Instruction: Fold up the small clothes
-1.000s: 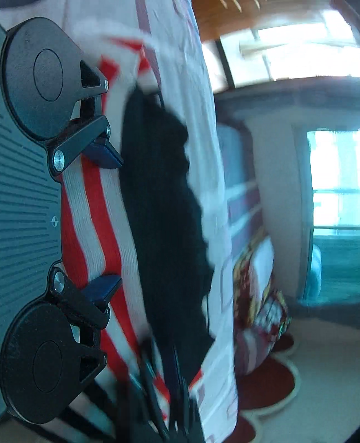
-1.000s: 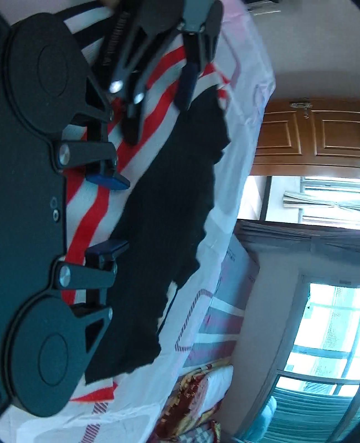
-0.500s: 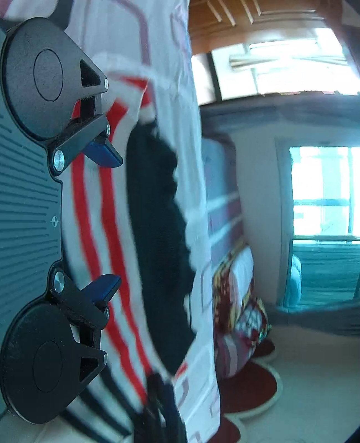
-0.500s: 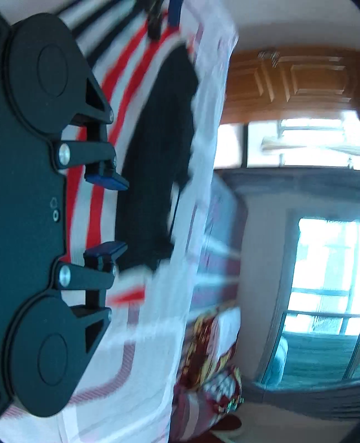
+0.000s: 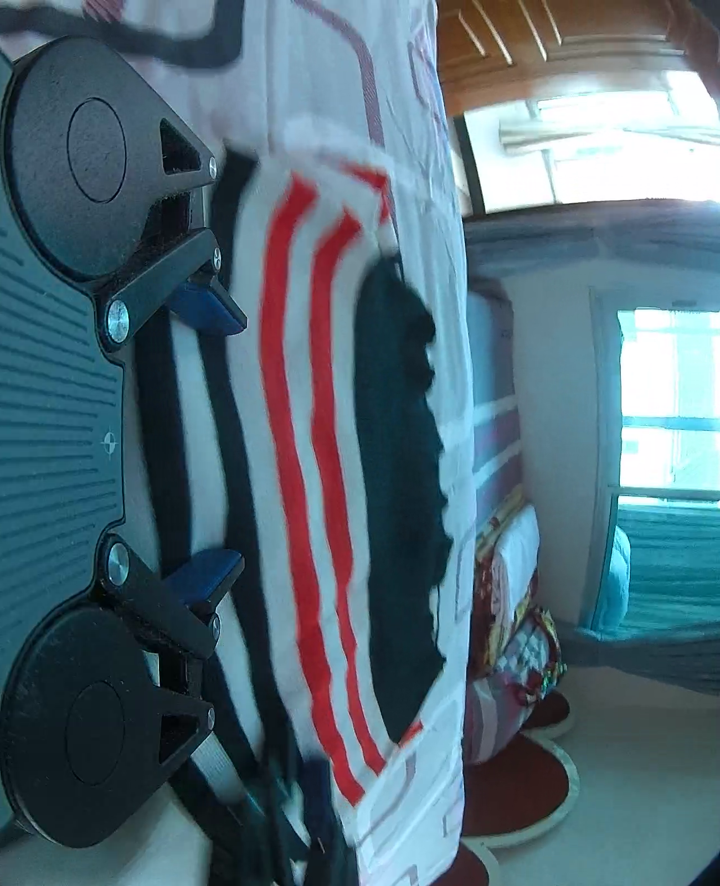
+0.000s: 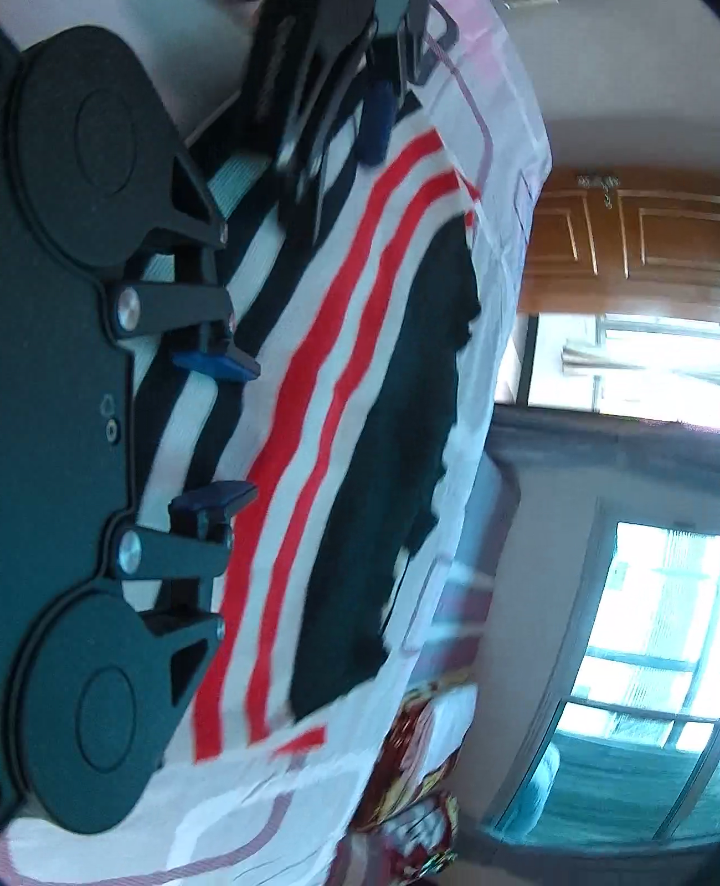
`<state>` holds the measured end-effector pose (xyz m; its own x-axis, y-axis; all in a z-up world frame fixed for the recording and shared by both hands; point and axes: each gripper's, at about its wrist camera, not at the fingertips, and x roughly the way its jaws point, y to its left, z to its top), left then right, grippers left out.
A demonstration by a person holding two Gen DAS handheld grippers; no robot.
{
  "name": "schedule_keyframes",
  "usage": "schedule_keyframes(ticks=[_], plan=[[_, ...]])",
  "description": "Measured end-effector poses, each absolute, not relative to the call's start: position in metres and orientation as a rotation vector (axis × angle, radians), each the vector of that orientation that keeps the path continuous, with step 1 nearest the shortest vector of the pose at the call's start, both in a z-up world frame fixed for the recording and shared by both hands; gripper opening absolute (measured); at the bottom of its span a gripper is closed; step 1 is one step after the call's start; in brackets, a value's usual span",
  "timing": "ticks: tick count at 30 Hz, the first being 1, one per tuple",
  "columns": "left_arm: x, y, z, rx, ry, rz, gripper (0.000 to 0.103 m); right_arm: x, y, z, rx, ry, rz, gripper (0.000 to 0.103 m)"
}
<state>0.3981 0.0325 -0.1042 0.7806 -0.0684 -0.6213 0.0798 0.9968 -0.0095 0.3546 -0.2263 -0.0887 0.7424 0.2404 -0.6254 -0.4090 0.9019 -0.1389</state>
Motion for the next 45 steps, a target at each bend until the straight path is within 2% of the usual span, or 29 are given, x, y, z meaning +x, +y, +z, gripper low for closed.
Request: schedule_keyframes(ticks=[5,11,17,24,32,45], plan=[[0.380,0.038,-0.094,-0.040,0.633,-0.085,0.084,0.353,-0.259,-0.083,-0.188,0.664,0.282,0.041],[0.372,0.013,-0.100,-0.032,0.644,-0.113,0.084,0.318,-0.217,-0.080,-0.199,0.612,0.328,0.040],[0.360,0.021,-0.107,-0.003,0.656,-0.076,0.084,0.297,-0.193,-0.096,-0.275,0.628,0.289,0.039],[0.346,0.067,-0.118,-0.020,0.666,-0.006,0.084,0.298,-0.247,-0.100,-0.232,0.657,0.154,0.039],[0.346,0.077,-0.120,-0.015,0.669,-0.002,0.084,0.294,-0.308,-0.102,-0.175,0.677,0.080,0.041],[0.344,0.073,-0.110,0.013,0.669,0.031,0.084,0.292,-0.316,-0.100,-0.150,0.680,0.088,0.041]])
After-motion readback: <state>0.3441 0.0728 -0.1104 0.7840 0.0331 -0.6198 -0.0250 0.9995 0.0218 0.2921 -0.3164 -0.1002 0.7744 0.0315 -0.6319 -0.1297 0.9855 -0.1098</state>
